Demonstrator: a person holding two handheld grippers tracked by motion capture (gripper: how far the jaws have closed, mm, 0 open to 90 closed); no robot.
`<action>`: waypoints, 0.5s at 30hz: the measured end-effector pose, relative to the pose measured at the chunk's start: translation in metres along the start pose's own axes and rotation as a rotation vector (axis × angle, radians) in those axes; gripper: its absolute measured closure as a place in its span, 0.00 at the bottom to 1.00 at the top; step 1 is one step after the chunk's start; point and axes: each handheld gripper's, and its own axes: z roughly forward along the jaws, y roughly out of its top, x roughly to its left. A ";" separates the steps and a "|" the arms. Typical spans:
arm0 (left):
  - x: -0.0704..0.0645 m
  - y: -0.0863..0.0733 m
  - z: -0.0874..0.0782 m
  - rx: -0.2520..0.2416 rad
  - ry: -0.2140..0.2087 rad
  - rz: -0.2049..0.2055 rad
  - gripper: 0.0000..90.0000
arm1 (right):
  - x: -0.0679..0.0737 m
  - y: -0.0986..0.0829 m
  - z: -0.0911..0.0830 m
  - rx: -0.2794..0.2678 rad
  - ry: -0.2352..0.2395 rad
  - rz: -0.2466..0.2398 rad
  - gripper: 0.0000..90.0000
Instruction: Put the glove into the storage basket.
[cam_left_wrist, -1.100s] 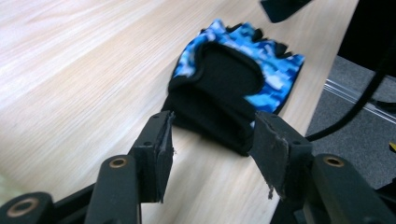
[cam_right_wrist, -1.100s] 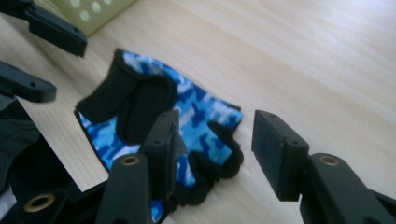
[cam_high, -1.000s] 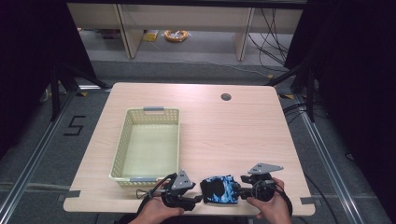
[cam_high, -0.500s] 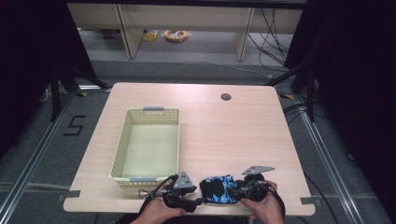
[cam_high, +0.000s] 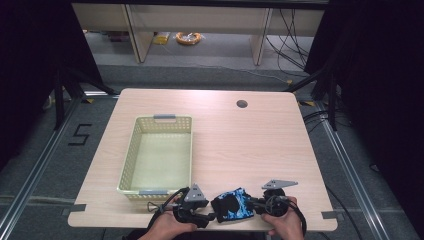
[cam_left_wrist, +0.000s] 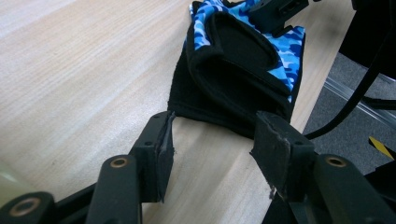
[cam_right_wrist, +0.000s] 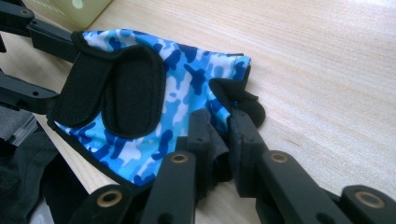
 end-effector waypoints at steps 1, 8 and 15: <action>0.000 0.000 -0.001 -0.006 -0.003 0.003 0.52 | 0.000 0.000 0.000 0.000 0.011 -0.001 0.91; 0.006 0.000 -0.005 -0.015 -0.018 -0.031 0.54 | -0.001 -0.002 -0.002 -0.002 -0.002 0.001 0.92; 0.005 -0.001 0.002 -0.002 -0.055 -0.083 0.56 | -0.002 -0.003 -0.002 -0.007 0.010 -0.014 0.92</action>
